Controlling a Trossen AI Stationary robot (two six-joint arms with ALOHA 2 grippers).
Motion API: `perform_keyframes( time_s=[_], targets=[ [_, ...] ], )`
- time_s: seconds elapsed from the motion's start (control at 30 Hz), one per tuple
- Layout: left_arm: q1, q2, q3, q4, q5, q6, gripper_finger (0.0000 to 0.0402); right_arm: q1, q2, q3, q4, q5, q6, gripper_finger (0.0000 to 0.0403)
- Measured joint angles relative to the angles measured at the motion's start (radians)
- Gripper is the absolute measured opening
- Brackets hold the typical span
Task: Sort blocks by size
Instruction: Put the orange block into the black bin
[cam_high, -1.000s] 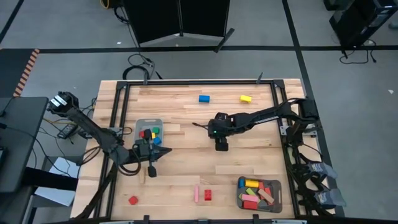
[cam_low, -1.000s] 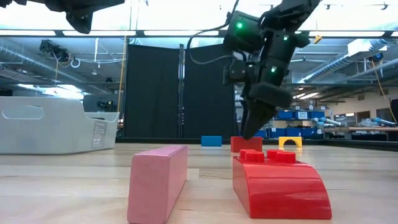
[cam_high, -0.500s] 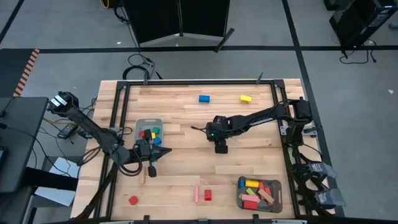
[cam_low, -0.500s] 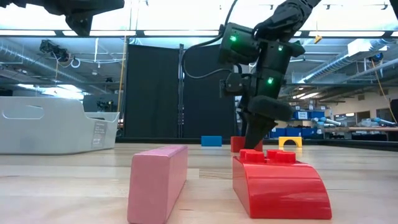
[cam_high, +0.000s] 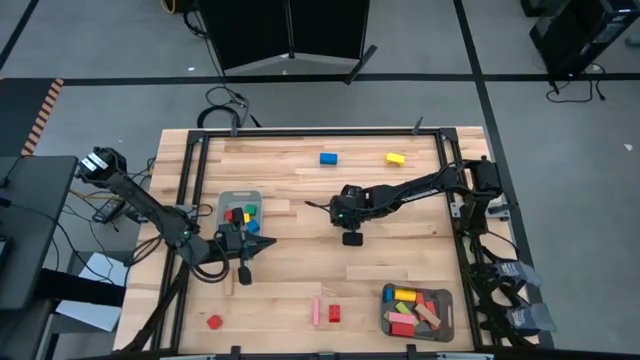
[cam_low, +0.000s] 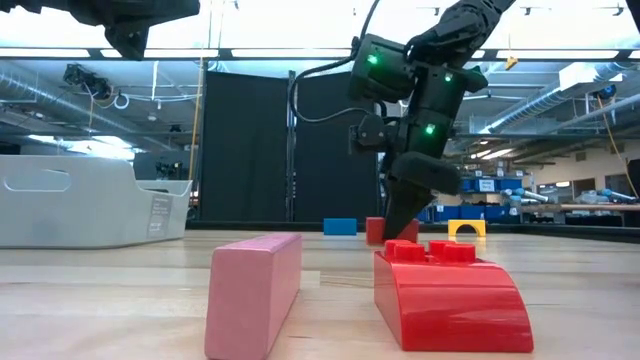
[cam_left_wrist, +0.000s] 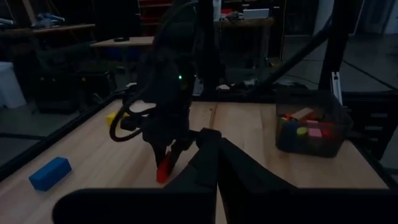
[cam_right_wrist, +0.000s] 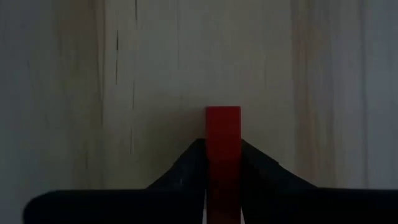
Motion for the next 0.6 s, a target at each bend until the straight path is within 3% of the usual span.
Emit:
perform_keyframes(
  time_s=[0.2, 0.4, 0.6],
  targets=[
    [0.000, 0.000, 0.000, -0.001, 0.000, -0.006, 0.0012, 0.044, -0.014, 0.055, 0.039, -0.007, 0.002, 0.0071],
    [0.000, 0.000, 0.001, -0.035, 0.000, -0.042, 0.0012, 0.194, -0.146, 0.071, 0.033, -0.010, 0.009, 0.0071],
    [0.001, 0.000, 0.001, -0.041, -0.001, -0.058, 0.0012, 0.351, -0.307, 0.047, -0.107, -0.083, 0.292, 0.0071]
  ],
)
